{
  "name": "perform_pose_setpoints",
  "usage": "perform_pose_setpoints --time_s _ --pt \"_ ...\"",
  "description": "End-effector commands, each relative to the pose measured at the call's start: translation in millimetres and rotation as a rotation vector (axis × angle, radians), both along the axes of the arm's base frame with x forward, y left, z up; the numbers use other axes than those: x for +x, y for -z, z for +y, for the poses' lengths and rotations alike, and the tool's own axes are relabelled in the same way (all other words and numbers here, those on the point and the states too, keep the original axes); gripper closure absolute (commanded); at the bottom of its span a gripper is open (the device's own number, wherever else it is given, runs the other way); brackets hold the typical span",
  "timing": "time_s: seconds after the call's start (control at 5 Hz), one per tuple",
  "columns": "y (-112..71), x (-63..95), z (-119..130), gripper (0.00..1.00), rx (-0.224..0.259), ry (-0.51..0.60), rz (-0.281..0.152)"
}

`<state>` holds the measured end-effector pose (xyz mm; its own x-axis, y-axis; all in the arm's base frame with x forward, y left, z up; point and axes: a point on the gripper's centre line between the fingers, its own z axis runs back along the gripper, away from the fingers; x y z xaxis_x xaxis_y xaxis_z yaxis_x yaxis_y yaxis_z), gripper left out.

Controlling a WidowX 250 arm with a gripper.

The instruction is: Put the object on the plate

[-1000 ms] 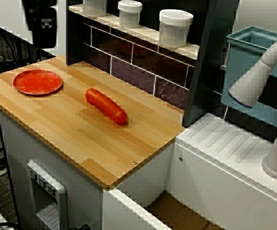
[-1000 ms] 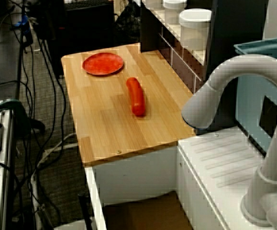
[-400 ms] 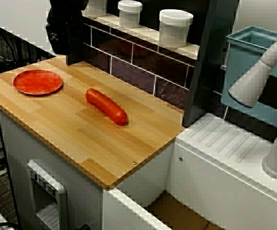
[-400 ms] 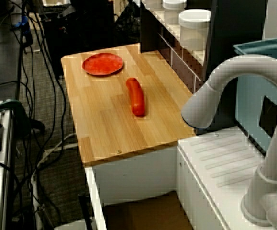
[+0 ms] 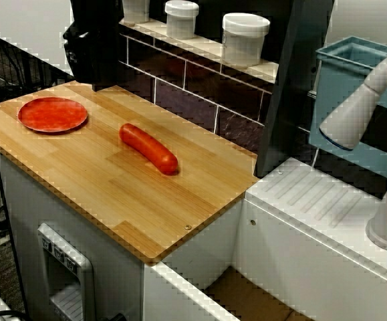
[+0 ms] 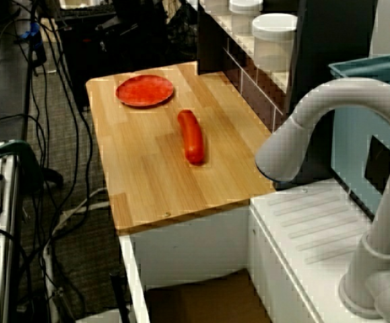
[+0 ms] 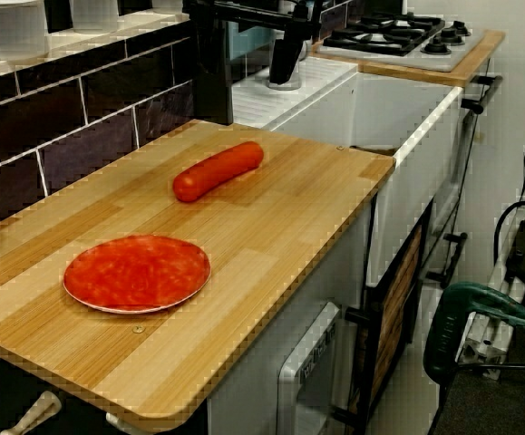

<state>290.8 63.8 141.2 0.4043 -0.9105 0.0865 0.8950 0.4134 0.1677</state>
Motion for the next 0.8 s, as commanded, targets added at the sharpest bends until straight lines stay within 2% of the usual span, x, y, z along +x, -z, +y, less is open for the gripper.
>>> perform_pose_setpoints --time_s 0.0,0.4,0.6 --pt "4.1 17.2 -16 0.0 -0.025 0.06 0.027" --pt "38.2 22.0 -40 0.0 0.053 0.063 0.068" --pt "48.0 23.5 -46 0.0 0.062 0.052 0.07"
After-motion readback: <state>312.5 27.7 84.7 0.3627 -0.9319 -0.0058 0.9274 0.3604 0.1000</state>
